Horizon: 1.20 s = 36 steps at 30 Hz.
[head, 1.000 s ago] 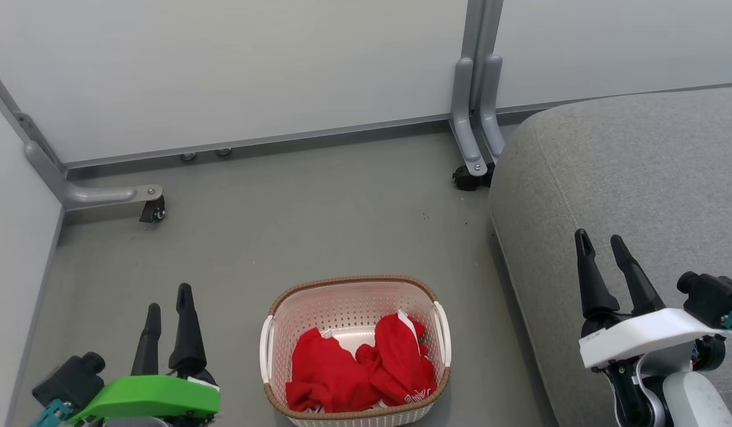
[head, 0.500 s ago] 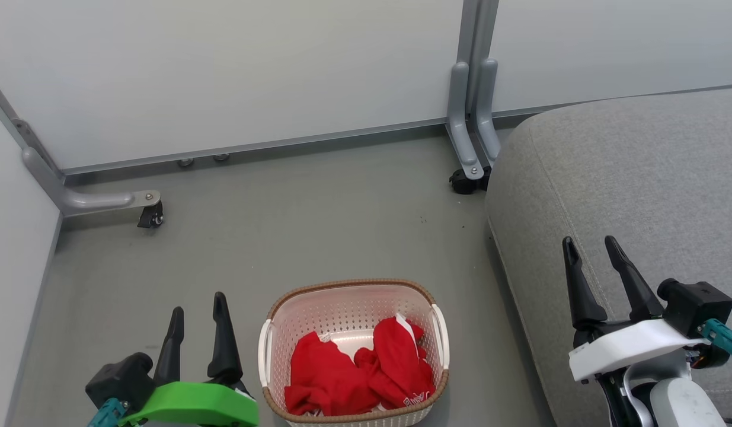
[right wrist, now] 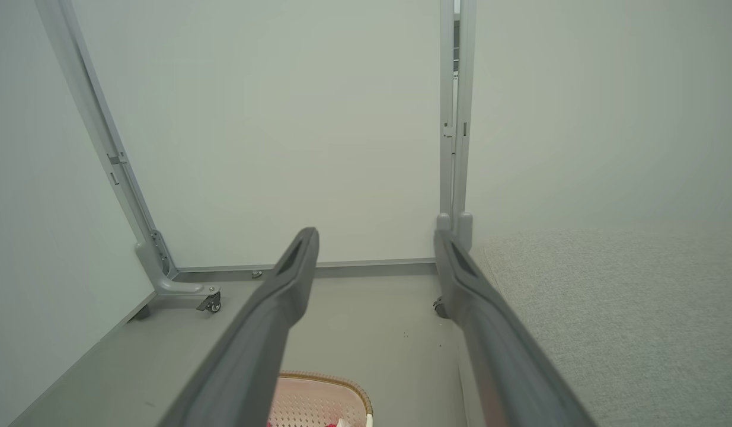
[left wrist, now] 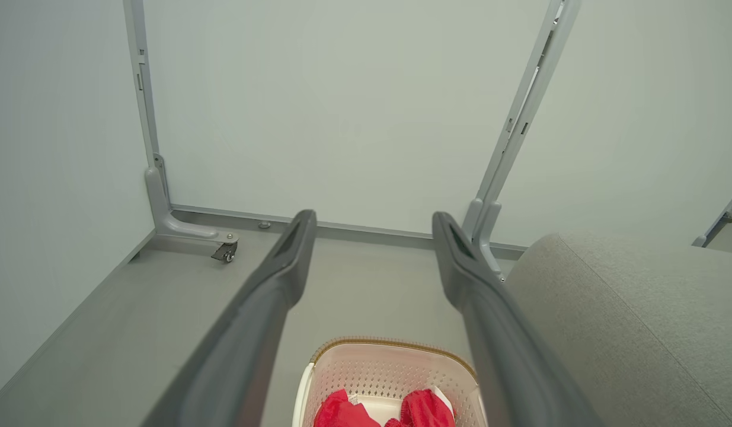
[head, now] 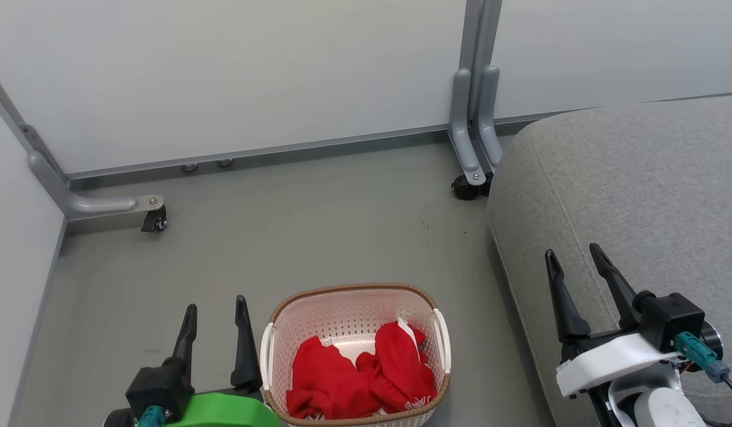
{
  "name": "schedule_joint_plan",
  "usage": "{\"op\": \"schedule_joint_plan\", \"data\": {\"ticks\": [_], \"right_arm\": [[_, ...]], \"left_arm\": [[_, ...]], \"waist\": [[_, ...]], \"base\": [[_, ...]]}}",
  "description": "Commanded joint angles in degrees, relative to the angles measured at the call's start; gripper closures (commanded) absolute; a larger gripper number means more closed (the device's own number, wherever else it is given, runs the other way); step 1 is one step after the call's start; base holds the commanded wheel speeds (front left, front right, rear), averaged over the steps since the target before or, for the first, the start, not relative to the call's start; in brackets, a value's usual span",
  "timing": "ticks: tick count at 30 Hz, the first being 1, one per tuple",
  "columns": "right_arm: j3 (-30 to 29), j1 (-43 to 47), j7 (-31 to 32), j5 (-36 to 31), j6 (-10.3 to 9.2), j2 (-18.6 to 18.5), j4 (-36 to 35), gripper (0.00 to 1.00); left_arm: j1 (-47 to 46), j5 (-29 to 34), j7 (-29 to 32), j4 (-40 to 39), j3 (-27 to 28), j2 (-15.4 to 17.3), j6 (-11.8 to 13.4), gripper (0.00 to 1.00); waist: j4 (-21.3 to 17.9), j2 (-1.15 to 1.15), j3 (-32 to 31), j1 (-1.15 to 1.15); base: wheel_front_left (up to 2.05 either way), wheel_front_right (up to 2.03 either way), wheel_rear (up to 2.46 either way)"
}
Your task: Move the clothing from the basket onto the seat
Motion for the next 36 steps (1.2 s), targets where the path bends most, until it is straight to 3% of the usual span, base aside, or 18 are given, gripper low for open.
{"op": "schedule_joint_plan", "data": {"ticks": [1,22,26,31,36], "right_arm": [[0.1,0.3,-0.5,-1.6,0.01,-0.1,-0.3,0.00],[0.8,1.3,-3.1,-11.3,0.01,0.4,1.9,0.00],[-0.1,1.6,-3.6,-9.8,0.01,1.1,2.2,0.00],[-0.7,1.9,-4.1,-8.2,0.01,1.8,2.8,0.00],[-1.9,2.3,-4.6,-5.3,0.01,2.3,4.6,0.00]], "left_arm": [[0.4,2.0,-0.5,-0.2,-1.0,0.9,0.7,0.00],[1.9,10.0,-3.1,2.7,-5.2,1.4,3.7,0.00],[2.9,9.6,-3.5,2.5,-4.6,0.6,1.3,0.00],[4.2,4.6,-4.1,3.0,1.9,-1.0,-2.9,0.00],[4.9,1.5,-4.6,2.9,4.0,-1.2,-4.7,0.00]], "waist": [[0.0,0.00,-0.1,0.00],[0.1,0.00,-1.3,0.00],[0.1,0.00,-1.4,0.00],[0.2,0.00,-1.4,0.00],[0.1,0.00,-1.4,0.00]], "base": [[0.00,0.00,0.00],[0.00,0.00,0.00],[0.00,0.00,0.00],[0.00,0.00,0.00],[0.00,0.00,0.00]]}}
